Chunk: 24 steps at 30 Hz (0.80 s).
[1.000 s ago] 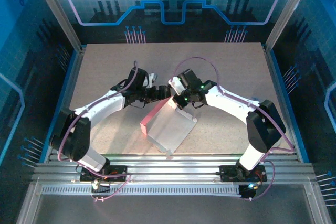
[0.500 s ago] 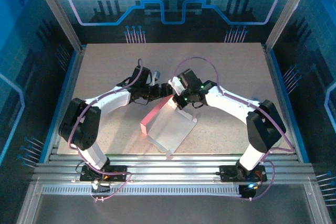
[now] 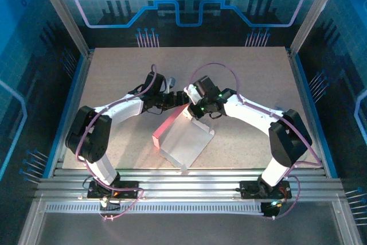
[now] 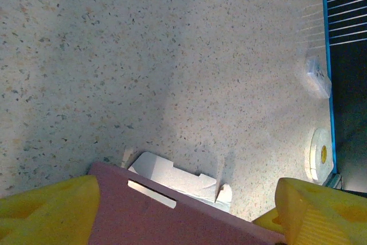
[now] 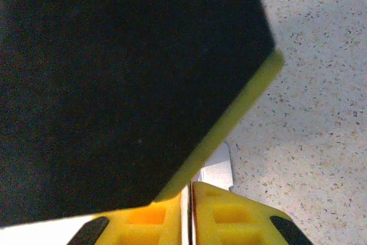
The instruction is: Fold the paper box
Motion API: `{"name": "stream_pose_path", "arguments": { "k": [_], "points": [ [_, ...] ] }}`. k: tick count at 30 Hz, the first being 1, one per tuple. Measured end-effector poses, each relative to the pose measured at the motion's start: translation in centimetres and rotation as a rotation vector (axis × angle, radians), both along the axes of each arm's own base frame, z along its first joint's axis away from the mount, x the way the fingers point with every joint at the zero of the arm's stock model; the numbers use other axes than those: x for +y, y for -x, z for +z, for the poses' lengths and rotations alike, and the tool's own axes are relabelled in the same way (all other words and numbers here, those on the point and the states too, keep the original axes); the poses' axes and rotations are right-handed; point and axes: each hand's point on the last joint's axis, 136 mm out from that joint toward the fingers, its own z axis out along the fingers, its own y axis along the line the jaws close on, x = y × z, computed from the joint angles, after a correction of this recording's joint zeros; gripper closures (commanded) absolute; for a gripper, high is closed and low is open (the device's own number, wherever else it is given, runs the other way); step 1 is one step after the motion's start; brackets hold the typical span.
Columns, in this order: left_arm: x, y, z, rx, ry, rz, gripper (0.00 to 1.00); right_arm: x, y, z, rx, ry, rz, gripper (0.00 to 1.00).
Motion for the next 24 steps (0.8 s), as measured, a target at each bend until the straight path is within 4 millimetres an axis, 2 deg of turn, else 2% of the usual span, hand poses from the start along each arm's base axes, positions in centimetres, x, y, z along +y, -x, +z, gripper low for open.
{"name": "stream_pose_path", "arguments": {
  "k": [3,8,11,14,19,20,23,24],
  "points": [
    [0.0,0.0,0.0,0.000,0.000,0.001,0.19,-0.1,0.3,0.4,0.004,-0.011,-0.010,0.81],
    [0.1,-0.1,-0.1,0.001,-0.001,0.002,0.19,-0.7,1.3,2.6,-0.027,-0.057,-0.022,0.79],
    [0.1,-0.1,-0.1,0.000,-0.001,0.001,0.19,-1.4,2.4,4.0,-0.048,-0.106,-0.034,0.63],
    [0.1,-0.1,-0.1,0.000,-0.001,0.001,0.19,-2.3,3.0,4.7,-0.039,-0.184,-0.046,0.54],
    [0.1,-0.1,-0.1,0.000,-0.001,0.001,0.19,-4.5,1.9,4.2,0.013,-0.279,-0.109,0.48],
    [0.1,-0.1,-0.1,0.000,-0.002,0.001,0.19,-4.8,1.8,4.1,0.018,-0.282,-0.114,0.49],
    [0.1,-0.1,-0.1,0.000,-0.002,0.001,0.19,-4.8,1.5,4.1,0.003,-0.288,-0.104,0.75],
    [0.1,-0.1,-0.1,0.001,-0.002,0.001,0.19,-4.6,1.3,4.1,-0.012,-0.293,-0.092,0.79]
  ]
}}
